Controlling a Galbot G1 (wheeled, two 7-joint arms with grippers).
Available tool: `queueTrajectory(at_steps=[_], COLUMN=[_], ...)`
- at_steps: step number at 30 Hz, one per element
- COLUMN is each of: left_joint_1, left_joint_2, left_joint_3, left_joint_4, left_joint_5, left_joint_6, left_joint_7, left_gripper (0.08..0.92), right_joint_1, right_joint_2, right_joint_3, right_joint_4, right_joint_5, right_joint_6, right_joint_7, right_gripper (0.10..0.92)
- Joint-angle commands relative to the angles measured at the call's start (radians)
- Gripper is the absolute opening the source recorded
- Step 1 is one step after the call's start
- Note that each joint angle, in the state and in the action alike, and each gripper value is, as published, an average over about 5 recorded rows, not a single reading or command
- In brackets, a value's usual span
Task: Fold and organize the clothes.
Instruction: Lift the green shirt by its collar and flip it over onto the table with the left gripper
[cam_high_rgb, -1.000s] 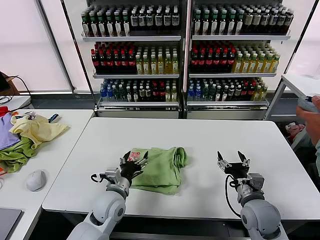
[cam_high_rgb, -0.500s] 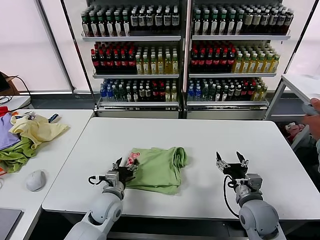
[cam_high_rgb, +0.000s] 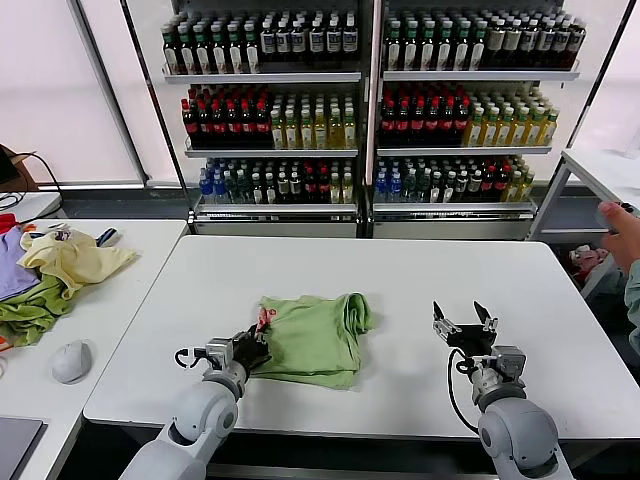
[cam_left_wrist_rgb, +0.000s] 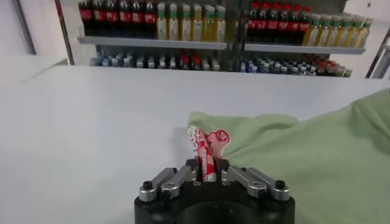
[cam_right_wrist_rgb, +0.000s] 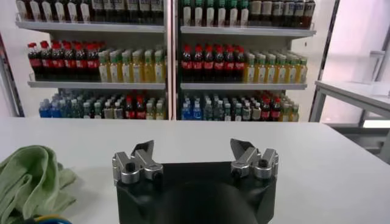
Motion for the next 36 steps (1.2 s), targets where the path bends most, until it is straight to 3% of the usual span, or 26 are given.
queueTrajectory(at_steps=[1, 8, 17, 22, 28, 31, 36], left_joint_1=[0.003, 0.021, 0.013, -0.003, -0.02, -0.03, -0.076], left_joint_2=[-0.007, 0.013, 0.153, 0.222, 0.203, 0.131, -0.007], left_joint_3=[-0.12, -0.31, -0.561, -0.633, -0.51, -0.37, -0.125], left_joint_4=[-0.024, -0.122, -0.139, -0.15, -0.29, -0.342, -0.28], left_joint_5=[-0.405, -0.637, -0.852, -0.881, -0.725, -0.597, -0.389], left_joint_6=[0.03, 0.033, 0.036, 0.035, 0.018, 0.018, 0.016], left_joint_7=[0.025, 0.012, -0.029, -0.046, -0.062, -0.067, -0.075], left_gripper=[0.15, 0.101, 0.101, 0.101, 0.101, 0.101, 0.101], right_joint_1=[0.004, 0.013, 0.027, 0.034, 0.034, 0.028, 0.015], right_joint_2=[0.0, -0.01, -0.008, -0.001, 0.009, 0.012, 0.015], right_joint_3=[-0.001, 0.001, -0.005, -0.014, -0.017, -0.015, -0.004], right_joint_4=[-0.002, -0.006, -0.016, -0.018, -0.01, -0.002, 0.016], right_joint_5=[0.002, 0.011, 0.021, 0.021, 0.019, 0.016, 0.014], right_joint_6=[0.002, 0.004, 0.009, 0.013, 0.012, 0.012, 0.012], right_joint_7=[0.0, -0.001, -0.002, -0.002, -0.002, -0.002, -0.002], right_gripper=[0.823, 0.823, 0.823, 0.823, 0.823, 0.823, 0.823])
